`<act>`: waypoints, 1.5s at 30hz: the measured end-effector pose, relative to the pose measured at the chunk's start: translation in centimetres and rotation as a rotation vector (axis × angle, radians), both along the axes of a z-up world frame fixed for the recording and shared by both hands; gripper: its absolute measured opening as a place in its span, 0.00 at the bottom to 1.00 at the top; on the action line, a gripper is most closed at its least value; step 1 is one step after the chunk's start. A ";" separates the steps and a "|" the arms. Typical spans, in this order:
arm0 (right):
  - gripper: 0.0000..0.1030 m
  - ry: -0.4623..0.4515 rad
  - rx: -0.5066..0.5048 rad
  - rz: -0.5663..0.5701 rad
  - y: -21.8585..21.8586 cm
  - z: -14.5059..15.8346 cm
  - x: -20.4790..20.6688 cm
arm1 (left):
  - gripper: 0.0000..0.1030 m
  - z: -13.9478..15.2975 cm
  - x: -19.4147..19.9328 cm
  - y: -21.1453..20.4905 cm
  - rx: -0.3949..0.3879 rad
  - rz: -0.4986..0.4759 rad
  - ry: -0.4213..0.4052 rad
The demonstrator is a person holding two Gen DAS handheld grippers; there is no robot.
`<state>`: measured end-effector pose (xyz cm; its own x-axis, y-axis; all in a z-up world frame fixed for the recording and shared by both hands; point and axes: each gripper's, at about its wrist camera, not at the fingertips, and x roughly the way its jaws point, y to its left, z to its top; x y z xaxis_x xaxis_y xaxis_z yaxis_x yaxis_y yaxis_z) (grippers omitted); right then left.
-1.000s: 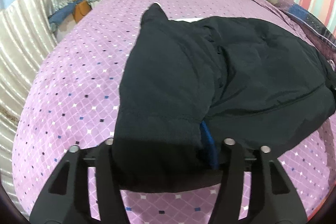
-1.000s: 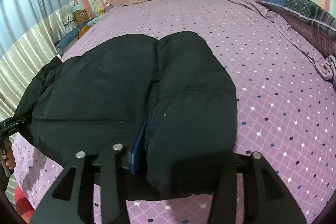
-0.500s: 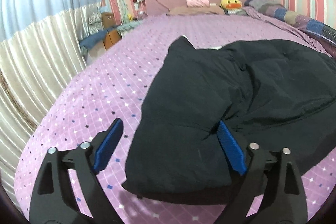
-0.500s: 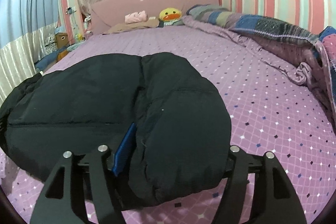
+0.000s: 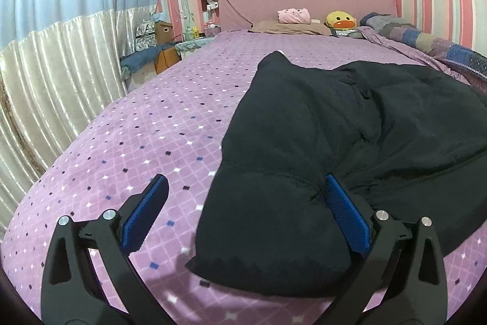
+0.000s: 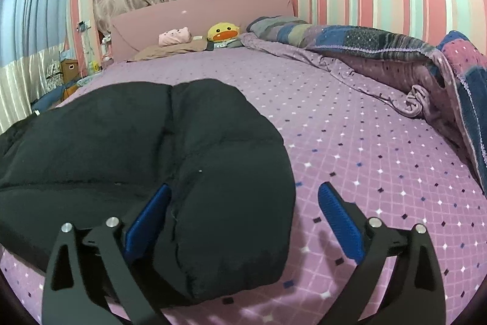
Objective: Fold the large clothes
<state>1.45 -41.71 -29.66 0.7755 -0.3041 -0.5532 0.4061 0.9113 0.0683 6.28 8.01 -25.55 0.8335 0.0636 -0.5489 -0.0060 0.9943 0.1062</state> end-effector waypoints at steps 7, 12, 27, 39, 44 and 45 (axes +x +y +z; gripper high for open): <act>0.95 -0.022 0.004 -0.027 -0.2 0.5 -1.3 | 0.97 0.3 -0.8 1.8 -0.024 0.023 0.014; 0.96 -0.009 0.050 -0.037 -0.9 -0.8 -1.7 | 0.97 -1.0 -0.3 1.9 -0.005 0.042 0.025; 0.98 -0.055 0.058 -0.016 1.9 2.1 -4.7 | 0.97 2.8 -2.4 0.8 -0.001 0.071 0.039; 0.98 -0.161 0.031 0.069 10.5 12.3 -7.6 | 0.97 13.6 -9.1 -4.6 -0.072 -0.009 -0.111; 0.98 -0.149 0.037 0.085 13.6 15.9 -9.6 | 0.97 16.4 -12.7 -5.8 -0.116 -0.012 -0.141; 0.98 -0.158 0.046 0.108 14.2 16.7 -10.2 | 0.97 16.7 -13.3 -5.9 -0.121 -0.014 -0.141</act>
<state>-8.75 -27.53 -12.97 0.8806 -0.1915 -0.4335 0.2867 0.9436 0.1656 -7.00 2.12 -8.84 0.9032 -0.0083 -0.4291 0.0020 0.9999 -0.0150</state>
